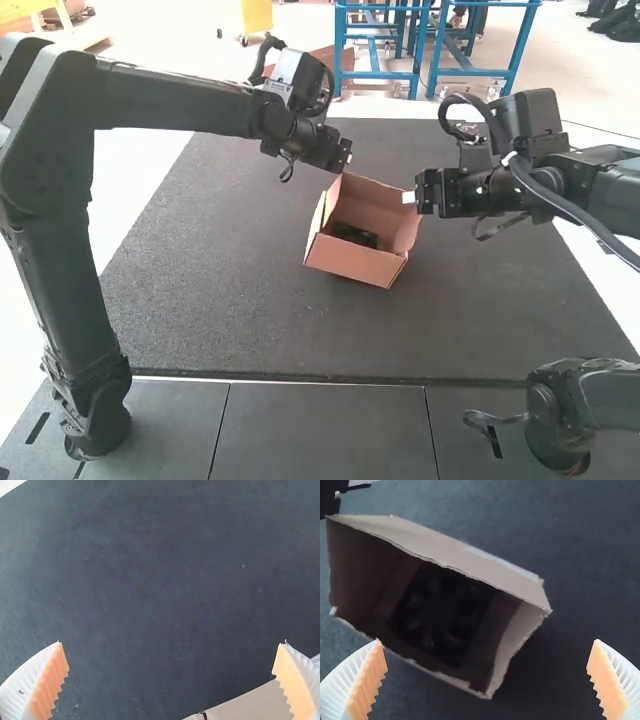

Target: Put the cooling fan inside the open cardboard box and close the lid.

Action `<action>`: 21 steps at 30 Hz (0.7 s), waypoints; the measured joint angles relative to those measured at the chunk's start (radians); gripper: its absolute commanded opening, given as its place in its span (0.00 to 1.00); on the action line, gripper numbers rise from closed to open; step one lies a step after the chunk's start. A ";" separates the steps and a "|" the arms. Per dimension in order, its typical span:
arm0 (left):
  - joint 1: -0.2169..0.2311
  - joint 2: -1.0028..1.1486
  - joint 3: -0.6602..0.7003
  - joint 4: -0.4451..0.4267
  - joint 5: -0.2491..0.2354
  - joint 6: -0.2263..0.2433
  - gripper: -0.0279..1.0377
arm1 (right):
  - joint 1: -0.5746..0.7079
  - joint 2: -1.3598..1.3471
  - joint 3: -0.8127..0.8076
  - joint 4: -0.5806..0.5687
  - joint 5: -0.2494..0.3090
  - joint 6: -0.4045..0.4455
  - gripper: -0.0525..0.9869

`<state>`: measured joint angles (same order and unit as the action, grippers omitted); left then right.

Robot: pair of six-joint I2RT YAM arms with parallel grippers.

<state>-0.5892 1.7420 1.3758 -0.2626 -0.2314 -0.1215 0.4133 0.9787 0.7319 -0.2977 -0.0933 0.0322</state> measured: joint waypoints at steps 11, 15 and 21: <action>0.028 0.000 0.001 -0.093 0.003 -0.019 0.94 | -0.005 0.000 0.000 -0.016 -0.010 0.000 0.94; 0.046 0.000 0.001 -0.090 0.003 -0.026 0.94 | -0.005 -0.026 -0.014 -0.023 -0.013 0.000 0.94; 0.046 0.000 0.001 -0.085 0.003 -0.030 0.94 | -0.005 -0.066 -0.038 -0.034 -0.015 0.000 0.94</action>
<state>-0.5434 1.7420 1.3766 -0.3473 -0.2283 -0.1513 0.4088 0.9123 0.6941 -0.3321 -0.1085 0.0322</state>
